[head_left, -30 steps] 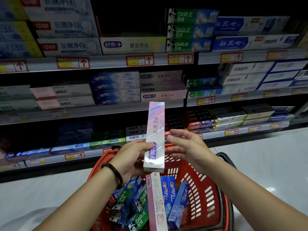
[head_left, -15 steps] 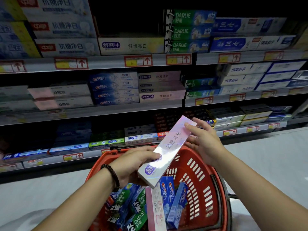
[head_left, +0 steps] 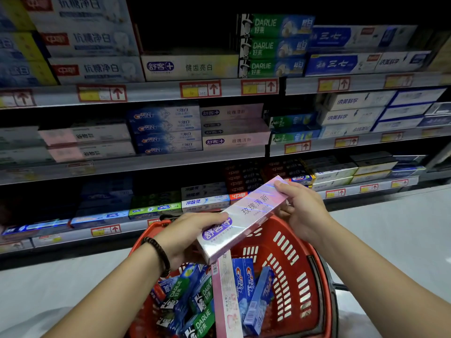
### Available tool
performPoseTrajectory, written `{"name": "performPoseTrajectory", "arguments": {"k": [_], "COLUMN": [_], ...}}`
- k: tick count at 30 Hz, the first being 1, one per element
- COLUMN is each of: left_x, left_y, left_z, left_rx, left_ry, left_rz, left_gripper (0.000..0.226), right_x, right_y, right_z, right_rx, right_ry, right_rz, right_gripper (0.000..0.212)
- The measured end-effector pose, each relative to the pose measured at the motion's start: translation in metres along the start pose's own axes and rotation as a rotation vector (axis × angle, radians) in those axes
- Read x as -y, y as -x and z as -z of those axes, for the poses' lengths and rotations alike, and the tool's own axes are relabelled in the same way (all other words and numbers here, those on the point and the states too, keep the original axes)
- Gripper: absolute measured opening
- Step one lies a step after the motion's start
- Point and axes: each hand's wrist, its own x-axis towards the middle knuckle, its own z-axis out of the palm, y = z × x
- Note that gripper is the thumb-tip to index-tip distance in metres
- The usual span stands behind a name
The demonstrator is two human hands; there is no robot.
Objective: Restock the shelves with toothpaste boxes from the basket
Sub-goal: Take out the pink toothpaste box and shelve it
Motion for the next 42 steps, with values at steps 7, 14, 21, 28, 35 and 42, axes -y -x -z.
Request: {"name": "performPoseTrajectory", "arguments": {"k": [7,14,21,28,35,42], "left_x": [-0.012,-0.011,-0.010,-0.008,-0.010,-0.007], "left_y": [-0.001,-0.006,-0.013,-0.014,-0.017,-0.021], "left_z": [0.008,0.014,0.018,0.019,0.017,0.018], "left_rx": [-0.107,-0.183,-0.320,-0.390,-0.481,-0.627], "left_ry": [0.207,0.332,0.423,0.415,0.397,0.227], "left_rz": [-0.025,-0.078,-0.170,-0.201,-0.257,-0.390], "left_gripper": [0.036,0.039,0.035,0.029,0.026,0.019], "right_x": [-0.001,-0.001,0.001,-0.004,-0.013,-0.021], "right_y": [-0.003,-0.003,0.001,-0.002,-0.003,-0.002], "right_z": [0.003,-0.002,-0.004,-0.002,-0.001,-0.005], "right_rx": [-0.054,-0.095,-0.114,-0.073,-0.094,-0.118], "right_ry": [-0.098,-0.107,-0.131,-0.072,0.103,0.200], "right_rz": [-0.017,-0.017,-0.032,0.028,0.199,0.284], "right_gripper": [0.032,0.029,0.029,0.023,0.024,0.024]}}
